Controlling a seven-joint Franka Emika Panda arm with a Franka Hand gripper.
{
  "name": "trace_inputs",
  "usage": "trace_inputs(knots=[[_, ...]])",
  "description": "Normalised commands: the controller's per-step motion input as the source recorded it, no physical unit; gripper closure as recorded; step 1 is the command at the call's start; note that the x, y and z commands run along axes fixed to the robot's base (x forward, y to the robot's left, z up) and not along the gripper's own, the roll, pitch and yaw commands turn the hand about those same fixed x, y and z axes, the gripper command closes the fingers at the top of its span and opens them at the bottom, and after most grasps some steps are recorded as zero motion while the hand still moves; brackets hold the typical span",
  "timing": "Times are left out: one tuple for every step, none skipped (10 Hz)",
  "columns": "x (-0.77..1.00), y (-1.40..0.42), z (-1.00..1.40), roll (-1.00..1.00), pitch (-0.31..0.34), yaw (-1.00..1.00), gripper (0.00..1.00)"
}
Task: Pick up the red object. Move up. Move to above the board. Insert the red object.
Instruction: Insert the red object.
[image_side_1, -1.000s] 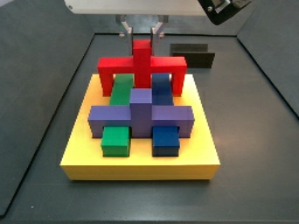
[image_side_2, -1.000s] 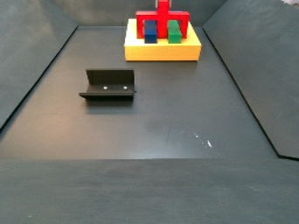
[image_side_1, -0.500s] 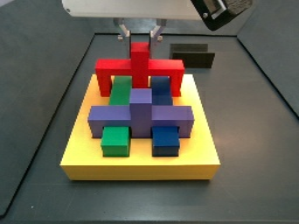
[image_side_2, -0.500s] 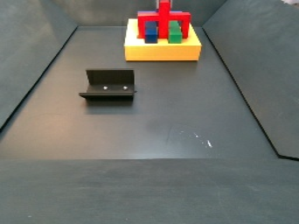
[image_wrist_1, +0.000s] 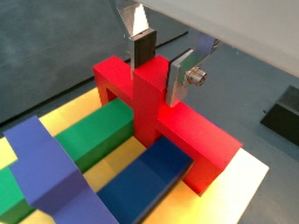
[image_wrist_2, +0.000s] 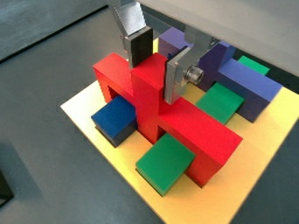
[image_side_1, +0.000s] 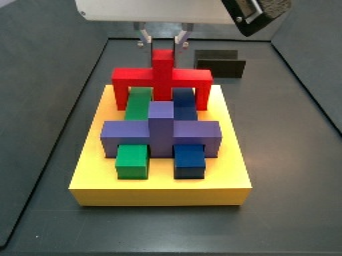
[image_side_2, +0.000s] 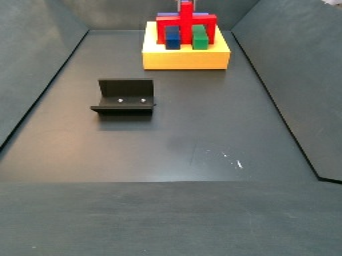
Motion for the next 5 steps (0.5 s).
trace_inputs(knots=[[0.27,0.00,-0.47,0.00,-0.057,-0.13,1.00],[0.27,0.00,-0.35,0.00,0.000,-0.18,1.00],[0.21,0.00,-0.31,0.00,0.000,-0.27,1.00],[0.00,0.03,-0.54,-0.05,-0.123,-0.20,1.00],[0.00,0.08,-0.63,-0.07,-0.166,-0.11,1.00]])
